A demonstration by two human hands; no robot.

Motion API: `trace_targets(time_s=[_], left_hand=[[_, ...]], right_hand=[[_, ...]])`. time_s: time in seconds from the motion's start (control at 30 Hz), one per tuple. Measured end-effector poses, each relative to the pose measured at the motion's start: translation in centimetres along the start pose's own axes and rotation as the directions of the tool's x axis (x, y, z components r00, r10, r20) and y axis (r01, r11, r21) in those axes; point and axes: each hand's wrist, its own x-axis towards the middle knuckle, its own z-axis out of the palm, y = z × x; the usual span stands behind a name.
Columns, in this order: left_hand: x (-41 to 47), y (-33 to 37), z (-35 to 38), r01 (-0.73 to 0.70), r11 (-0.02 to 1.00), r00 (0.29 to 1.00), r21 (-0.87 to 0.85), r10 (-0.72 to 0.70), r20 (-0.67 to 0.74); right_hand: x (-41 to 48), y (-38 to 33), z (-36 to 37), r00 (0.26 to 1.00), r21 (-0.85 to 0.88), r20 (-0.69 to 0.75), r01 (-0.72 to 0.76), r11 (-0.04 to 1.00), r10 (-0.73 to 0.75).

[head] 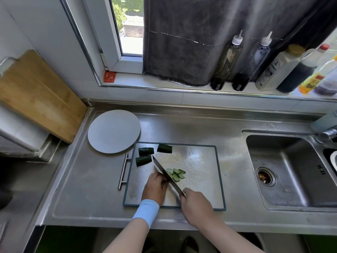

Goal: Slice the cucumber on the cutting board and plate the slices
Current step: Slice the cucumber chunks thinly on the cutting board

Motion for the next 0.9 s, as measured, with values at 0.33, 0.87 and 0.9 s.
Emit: trace_targets(time_s=[0.33,0.87,0.9], left_hand=[[0.1,0.3,-0.5,0.032,0.999,0.999,-0.017,-0.032,0.026],[1.5,-0.8,-1.1,-0.227,0.952,0.958,0.205,0.179,0.225],[1.5,-1.0,-1.2,-0.213,0.959,0.959,0.189,0.168,0.230]], right_hand=[[0.3,-0.1,-1.0,0.999,0.046,-0.040,0.007,0.999,-0.005],[1.1,0.2,-1.8,0.999,0.054,-0.050,0.003,0.999,-0.001],[1.1,0.1,-1.6,0.999,0.056,-0.040,0.005,0.998,-0.003]])
